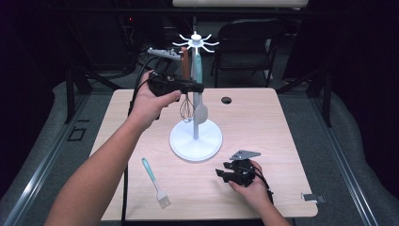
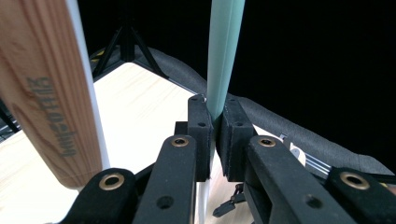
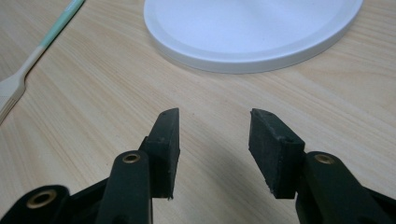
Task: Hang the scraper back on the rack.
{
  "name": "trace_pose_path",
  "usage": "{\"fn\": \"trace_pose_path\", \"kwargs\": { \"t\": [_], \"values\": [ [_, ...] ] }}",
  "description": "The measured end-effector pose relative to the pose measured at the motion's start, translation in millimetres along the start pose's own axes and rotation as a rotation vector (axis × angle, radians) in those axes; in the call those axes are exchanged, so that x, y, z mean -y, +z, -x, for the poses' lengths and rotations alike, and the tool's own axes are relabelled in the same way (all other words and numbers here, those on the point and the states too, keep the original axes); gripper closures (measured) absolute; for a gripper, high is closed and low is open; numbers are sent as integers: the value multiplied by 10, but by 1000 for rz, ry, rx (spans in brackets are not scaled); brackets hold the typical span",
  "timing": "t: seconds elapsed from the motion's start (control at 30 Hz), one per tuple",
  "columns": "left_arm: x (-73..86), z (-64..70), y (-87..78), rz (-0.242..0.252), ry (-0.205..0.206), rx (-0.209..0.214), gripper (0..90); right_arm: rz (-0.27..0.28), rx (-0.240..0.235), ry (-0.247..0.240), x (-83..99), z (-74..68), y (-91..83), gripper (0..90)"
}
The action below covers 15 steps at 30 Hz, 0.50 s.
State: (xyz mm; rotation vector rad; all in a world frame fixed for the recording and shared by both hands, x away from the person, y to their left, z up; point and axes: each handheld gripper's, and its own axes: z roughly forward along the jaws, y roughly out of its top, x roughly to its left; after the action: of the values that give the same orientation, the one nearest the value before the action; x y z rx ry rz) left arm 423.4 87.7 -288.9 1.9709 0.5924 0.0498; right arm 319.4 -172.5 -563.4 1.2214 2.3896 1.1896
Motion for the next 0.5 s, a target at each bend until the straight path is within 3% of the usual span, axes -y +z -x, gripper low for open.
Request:
{"fn": "trace_pose_path", "kwargs": {
  "t": [0.33,0.5],
  "values": [
    [7,-92,21,5,-32,-27,845,4,-12,-3,1,-26,11,537],
    [15,-73,44,12,-27,-44,840,-3,-12,-6,2,-29,20,537]
  ]
}}
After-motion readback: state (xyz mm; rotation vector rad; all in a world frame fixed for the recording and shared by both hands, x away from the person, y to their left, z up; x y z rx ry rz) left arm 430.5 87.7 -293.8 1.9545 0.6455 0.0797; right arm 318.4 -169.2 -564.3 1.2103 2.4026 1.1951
